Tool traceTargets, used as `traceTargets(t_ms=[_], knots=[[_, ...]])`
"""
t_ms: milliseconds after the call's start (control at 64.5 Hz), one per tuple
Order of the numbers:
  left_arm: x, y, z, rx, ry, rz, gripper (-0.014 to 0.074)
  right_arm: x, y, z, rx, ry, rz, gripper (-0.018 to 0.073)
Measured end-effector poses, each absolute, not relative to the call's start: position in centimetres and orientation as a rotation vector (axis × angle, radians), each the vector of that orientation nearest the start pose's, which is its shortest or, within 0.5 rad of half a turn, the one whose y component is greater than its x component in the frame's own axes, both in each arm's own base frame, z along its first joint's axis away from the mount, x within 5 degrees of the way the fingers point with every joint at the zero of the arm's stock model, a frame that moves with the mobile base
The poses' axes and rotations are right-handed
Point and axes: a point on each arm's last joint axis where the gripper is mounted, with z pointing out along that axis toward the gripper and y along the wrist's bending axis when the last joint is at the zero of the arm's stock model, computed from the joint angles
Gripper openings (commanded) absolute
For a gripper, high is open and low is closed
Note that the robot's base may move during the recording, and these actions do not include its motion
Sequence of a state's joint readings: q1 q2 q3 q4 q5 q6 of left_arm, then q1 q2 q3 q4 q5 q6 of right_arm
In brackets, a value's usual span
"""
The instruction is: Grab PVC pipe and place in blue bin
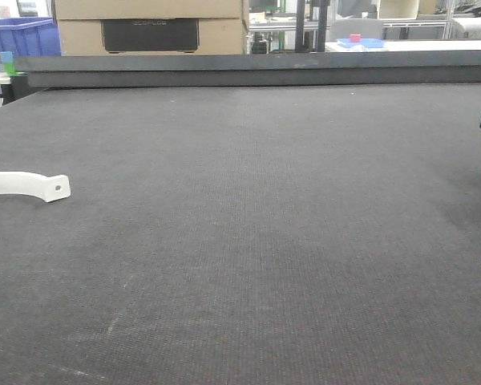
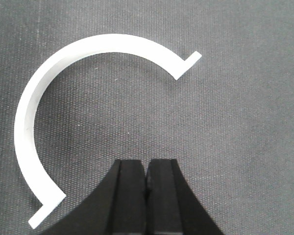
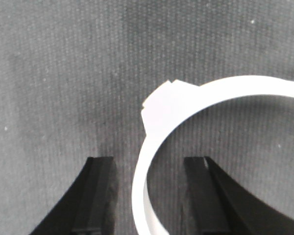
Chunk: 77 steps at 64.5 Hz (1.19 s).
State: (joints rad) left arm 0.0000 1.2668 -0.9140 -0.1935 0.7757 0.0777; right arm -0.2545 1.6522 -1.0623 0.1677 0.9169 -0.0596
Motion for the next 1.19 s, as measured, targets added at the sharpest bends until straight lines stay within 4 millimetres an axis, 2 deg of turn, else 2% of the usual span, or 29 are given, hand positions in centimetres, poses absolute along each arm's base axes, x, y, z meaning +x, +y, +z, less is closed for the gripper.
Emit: traceTargets(t_ms=[263,465,527,604,744,899,1038,1193], knots=[[24.6,-1.2,28.2,-0.033,2.602,-0.201,-0.0111,30.3,-6.6,20.0,0.433,2.960,0.176,0.0213],[24.6,-1.3,28.2,-0.034,2.604,-0.203,-0.0111,30.3,-6.7,19.9,0.431,2.961,0.172,0.0207],[24.6,-1.3,28.2,-0.033,2.606,-0.204,-0.0111,30.4,-6.7,19.9,0.431,2.962,0.173,0.0168],[24.6,-1.3,28.2,-0.033,2.606,-0.204,-0.0111,30.4,-6.7,19.9,0.425,2.964,0.164,0.0071],[24.6,-1.3,28.2,-0.033,2.606,-0.204,-0.0111,30.4,-6.8,19.8,0.423,2.967,0.156,-0.0164],[24.6,-1.2,28.2,-0.034,2.598,-0.202,-0.0111,30.3,-6.8,19.9,0.422,2.965,0.155,-0.0155],[24.7,-1.1,28.5,-0.042,2.596,-0.196,-0.0111,29.8,-6.7,21.7,0.411,2.938,0.153,-0.0155],[24.9,1.4,29.6,-0.166,2.614,-0.109,-0.0111,28.5,-6.3,25.4,0.384,2.847,0.136,-0.0155]])
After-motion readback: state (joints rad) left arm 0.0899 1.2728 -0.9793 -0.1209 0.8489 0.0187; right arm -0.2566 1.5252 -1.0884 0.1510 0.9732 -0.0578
